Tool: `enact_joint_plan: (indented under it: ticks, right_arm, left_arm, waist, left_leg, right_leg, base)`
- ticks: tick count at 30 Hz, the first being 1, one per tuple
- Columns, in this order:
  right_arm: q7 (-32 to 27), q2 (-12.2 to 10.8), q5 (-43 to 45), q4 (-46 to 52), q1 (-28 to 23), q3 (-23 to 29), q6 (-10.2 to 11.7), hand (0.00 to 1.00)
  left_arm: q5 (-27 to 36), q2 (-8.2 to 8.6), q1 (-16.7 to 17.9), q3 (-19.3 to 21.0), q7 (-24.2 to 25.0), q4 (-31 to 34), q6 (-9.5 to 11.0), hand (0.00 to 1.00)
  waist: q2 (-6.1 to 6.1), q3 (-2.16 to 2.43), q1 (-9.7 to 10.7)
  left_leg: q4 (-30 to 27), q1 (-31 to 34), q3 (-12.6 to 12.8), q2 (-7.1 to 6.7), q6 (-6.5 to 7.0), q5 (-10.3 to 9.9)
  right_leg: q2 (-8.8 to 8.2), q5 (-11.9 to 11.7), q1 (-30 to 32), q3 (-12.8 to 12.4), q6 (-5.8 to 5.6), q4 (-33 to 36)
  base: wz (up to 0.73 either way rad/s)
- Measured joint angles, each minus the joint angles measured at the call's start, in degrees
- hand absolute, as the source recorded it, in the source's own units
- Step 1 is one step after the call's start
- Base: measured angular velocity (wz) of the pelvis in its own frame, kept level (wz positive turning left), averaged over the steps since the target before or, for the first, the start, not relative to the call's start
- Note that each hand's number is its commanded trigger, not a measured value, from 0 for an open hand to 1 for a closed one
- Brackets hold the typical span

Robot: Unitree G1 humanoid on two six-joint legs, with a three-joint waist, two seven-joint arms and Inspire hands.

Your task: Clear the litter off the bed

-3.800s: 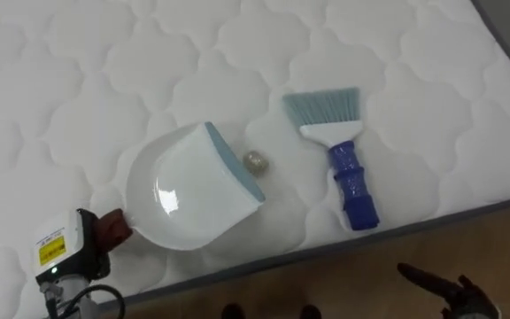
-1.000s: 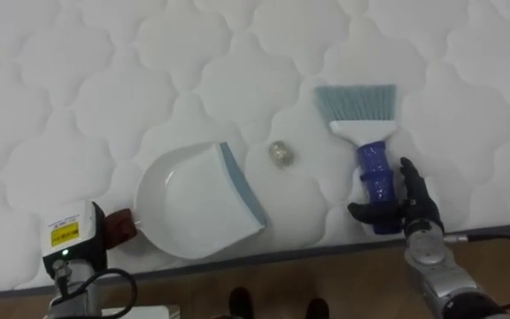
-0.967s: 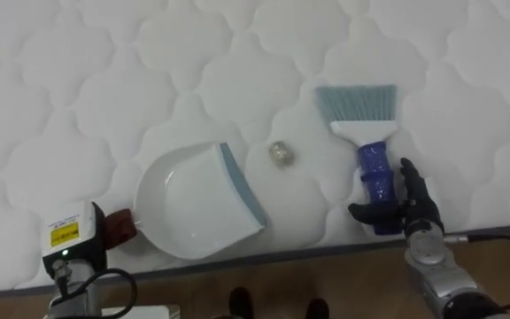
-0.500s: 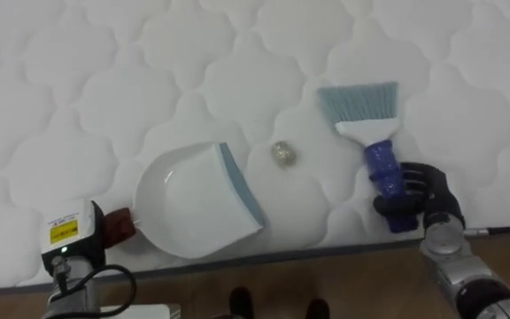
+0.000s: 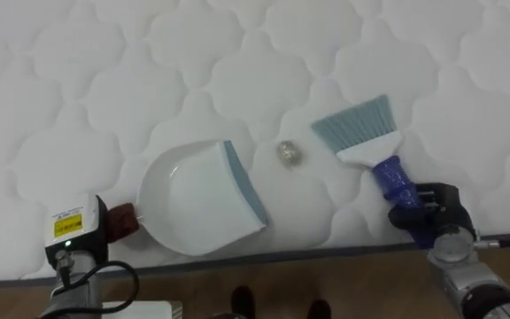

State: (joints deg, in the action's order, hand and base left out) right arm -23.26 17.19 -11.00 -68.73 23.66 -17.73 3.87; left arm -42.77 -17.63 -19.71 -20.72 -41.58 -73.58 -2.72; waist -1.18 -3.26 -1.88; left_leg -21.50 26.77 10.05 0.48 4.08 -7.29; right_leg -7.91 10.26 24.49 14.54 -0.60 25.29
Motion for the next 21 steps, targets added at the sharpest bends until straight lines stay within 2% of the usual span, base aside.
enact_joint_plan:
  ticks: [3,5,7,12,16,21]
  right_arm:
    - [-0.16,0.3,0.06,-0.08,-0.05,0.03,-0.46,1.0]
    - [-0.4,0.32,0.07,-0.09,0.07,0.46,-1.52,1.0]
    - [-0.21,0.53,0.05,-0.09,0.19,0.59,-2.36,1.0]
    - [0.59,1.56,0.11,-1.7,2.38,0.65,-3.0,1.0]
    - [0.59,2.29,0.57,-2.43,3.27,1.0,-4.78,1.0]
    - [0.41,3.67,2.23,-2.84,3.56,1.48,-6.54,1.0]
  left_arm:
    - [-0.49,-0.01,-0.48,-0.38,-0.07,0.12,-0.83,1.0]
    - [-0.66,0.0,-0.54,-0.47,-0.24,0.22,-1.24,1.0]
    - [-0.67,-0.16,-0.8,-0.63,-0.39,0.42,-2.06,1.0]
    - [-1.81,-1.88,-2.1,-0.84,-0.89,0.59,-2.03,1.0]
    - [-3.39,-3.49,-2.32,-1.39,-2.76,1.55,-2.05,1.0]
    - [-4.75,-3.78,-2.31,-1.34,-3.02,1.93,-2.6,1.0]
  waist:
    - [0.42,-0.22,0.09]
    - [0.65,-0.34,0.09]
    - [1.37,-0.55,-0.01]
    - [2.7,-0.47,0.16]
    - [3.7,-0.46,0.27]
    - [4.06,-0.39,0.07]
  left_leg:
    - [-0.36,0.12,0.0,-0.32,0.11,-0.07]
    - [-0.38,0.11,0.0,-0.33,0.11,-0.07]
    - [-0.55,0.25,0.06,-0.33,0.1,-0.08]
    - [-2.08,2.69,-0.13,-0.24,0.15,-0.1]
    - [-2.38,3.13,-0.18,-0.3,0.22,-0.06]
    - [-2.43,3.14,-0.21,-0.31,0.24,-0.07]
  right_leg:
    - [-0.54,0.69,0.56,-0.07,-0.09,1.4]
    - [-0.57,0.74,0.59,-0.09,-0.06,1.49]
    - [-0.7,0.95,0.92,-0.2,0.03,2.03]
    - [-0.93,1.19,3.17,-0.23,0.24,3.5]
    - [-0.97,1.19,3.62,-0.24,0.25,3.8]
    - [-1.09,1.19,3.64,-0.06,0.25,3.9]
  base:
    - [0.04]
    - [0.0]
    - [0.0]
    - [0.01]
    - [0.0]
    - [0.0]
